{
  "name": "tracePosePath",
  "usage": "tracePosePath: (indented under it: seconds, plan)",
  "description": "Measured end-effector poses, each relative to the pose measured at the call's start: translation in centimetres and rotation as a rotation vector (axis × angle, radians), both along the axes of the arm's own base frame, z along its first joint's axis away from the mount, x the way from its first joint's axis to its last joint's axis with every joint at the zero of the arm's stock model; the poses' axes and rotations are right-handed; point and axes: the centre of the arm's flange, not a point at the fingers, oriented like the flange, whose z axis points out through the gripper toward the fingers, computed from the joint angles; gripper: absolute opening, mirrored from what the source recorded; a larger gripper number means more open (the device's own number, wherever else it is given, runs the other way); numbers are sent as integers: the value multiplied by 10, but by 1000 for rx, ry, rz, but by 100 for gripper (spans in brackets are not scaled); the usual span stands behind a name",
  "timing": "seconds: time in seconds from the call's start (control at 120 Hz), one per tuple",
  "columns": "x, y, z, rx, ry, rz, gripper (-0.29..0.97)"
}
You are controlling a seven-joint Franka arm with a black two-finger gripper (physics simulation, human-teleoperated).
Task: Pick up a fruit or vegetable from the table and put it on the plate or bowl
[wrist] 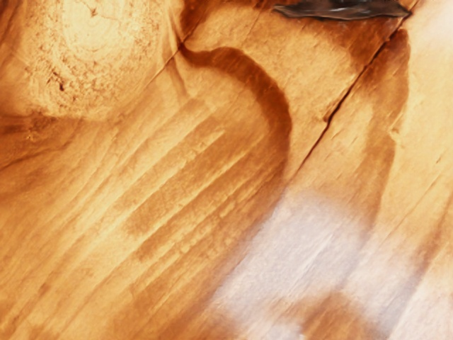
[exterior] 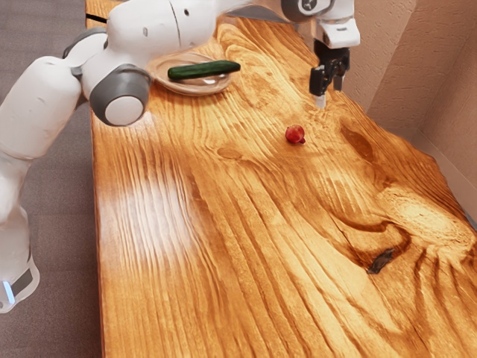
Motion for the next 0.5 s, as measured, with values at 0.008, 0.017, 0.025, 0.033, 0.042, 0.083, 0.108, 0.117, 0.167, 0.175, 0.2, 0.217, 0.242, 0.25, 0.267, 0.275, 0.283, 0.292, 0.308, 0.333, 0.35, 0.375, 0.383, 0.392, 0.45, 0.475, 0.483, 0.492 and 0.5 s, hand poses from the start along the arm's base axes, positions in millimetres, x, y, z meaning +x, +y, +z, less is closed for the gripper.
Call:
tracePosePath:
  seconds: [0.008,0.017,0.025,0.033,0.042,0.083,0.108,0.117,0.167,0.175,0.2,0.217,0.242,0.25,0.267,0.275,0.283,0.292,0.308,0.333,0.35,0.375,0.383,0.392,0.45,0.475,0.483,0.492,0.5]
  plan:
    - [-1,-3,2,5,0,-2,67]
    - [-3,-5,5,10,-1,-3,67]
    - [-4,-7,7,15,-2,-3,68]
    - [-6,-9,10,21,-3,-2,67]
    - [-8,-10,14,26,-6,-1,67]
    - [-19,-10,29,51,-14,12,68]
    - [-22,-10,33,62,-13,21,68]
    - [-23,-9,34,65,-12,25,68]
    - [-27,-2,37,86,-5,56,68]
    - [-28,1,37,90,-4,64,68]
    - [-30,20,32,107,17,115,68]
    - [-31,35,27,116,35,153,68]
    - [-33,56,16,123,67,210,68]
    - [-33,64,11,123,80,231,68]
    - [-33,80,0,120,105,269,68]
    - [-33,87,-5,119,115,286,68]
    - [-33,93,-9,117,125,302,68]
    - [-33,98,-13,115,134,316,68]
    - [-33,106,-19,112,148,339,68]
    - [-33,114,-25,106,162,369,68]
    - [-34,118,-28,103,169,385,68]
    - [-34,122,-31,98,177,407,68]
    - [-34,123,-32,96,179,413,68]
    - [-35,124,-32,94,180,419,68]
    - [-35,128,-35,84,188,455,68]
    - [-36,128,-35,80,190,468,68]
    - [-36,128,-35,78,190,472,68]
    - [-36,128,-35,77,191,476,68]
    - [-36,128,-36,76,191,480,68]
